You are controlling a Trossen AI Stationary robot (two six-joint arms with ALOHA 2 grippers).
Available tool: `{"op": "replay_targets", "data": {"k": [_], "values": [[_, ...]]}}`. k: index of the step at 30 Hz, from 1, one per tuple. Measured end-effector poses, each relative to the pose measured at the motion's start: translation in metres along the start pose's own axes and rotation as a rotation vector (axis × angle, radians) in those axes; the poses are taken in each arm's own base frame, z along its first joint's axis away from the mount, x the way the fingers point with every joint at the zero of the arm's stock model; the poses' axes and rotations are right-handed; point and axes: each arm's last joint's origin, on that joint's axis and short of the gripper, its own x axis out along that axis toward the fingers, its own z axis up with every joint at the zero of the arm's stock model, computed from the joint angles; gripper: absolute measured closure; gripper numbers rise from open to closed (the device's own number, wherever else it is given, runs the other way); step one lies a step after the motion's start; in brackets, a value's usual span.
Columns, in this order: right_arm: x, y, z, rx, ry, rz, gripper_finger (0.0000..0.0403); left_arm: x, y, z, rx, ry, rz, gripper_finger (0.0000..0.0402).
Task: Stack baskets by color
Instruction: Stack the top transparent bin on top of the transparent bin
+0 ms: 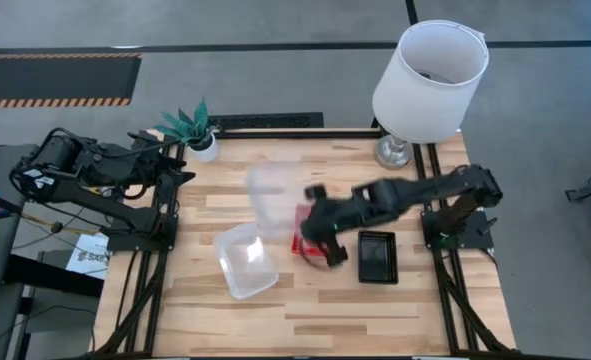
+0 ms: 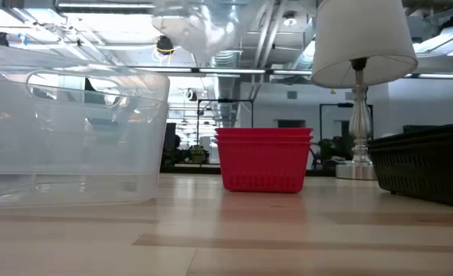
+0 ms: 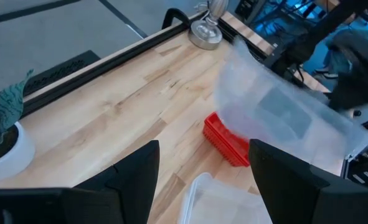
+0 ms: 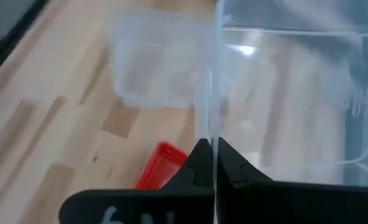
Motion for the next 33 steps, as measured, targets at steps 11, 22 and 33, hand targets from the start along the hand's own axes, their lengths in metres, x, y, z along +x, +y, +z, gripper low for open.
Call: {"op": "replay_targets", "data": {"k": [11,22,33], "values": [[0.045,0.062,0.020,-0.345,-0.031,-0.001,0.0401,0.000,0.000,0.000,-0.045,-0.006,0.006,0.0168],[0.090,0.067,0.039,-0.294,-0.064,-0.042,0.0400,0.000,0.000,0.000,-0.057,-0.008,0.008,0.0168],[0.135,0.076,0.029,-0.213,0.031,0.001,0.0397,0.000,0.000,0.000,-0.055,-0.008,0.008,0.0168]]}}
